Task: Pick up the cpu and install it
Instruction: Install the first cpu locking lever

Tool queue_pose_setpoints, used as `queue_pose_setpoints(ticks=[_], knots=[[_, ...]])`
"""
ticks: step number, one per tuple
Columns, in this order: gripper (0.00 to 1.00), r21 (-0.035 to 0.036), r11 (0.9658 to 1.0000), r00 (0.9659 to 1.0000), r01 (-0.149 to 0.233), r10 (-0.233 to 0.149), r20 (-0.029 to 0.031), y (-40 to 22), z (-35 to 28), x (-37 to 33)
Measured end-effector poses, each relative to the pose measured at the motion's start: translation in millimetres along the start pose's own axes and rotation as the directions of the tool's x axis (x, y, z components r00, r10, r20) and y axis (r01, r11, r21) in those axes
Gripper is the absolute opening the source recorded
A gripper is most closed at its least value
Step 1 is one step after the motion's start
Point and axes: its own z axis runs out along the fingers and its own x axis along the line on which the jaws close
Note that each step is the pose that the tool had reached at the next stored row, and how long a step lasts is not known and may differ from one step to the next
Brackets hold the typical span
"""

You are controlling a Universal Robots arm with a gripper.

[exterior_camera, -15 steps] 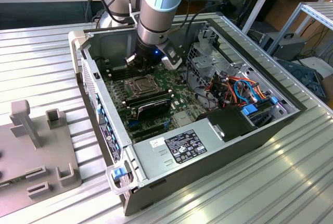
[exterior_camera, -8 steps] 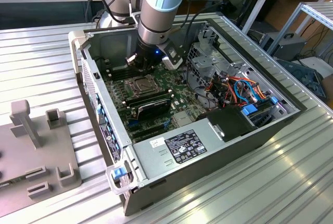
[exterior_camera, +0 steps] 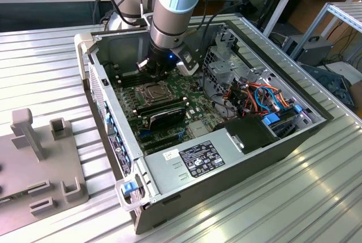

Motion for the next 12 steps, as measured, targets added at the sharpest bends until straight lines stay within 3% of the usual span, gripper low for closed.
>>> queue_pose_setpoints(ticks=[4,12], knots=[[0.11,-0.0061,1.0,1.0,-0.001,0.001,0.0004,-0.3,0.1,0.0],[0.11,-0.0067,1.0,1.0,-0.001,0.001,0.0003,-0.1,-1.1,-0.1]])
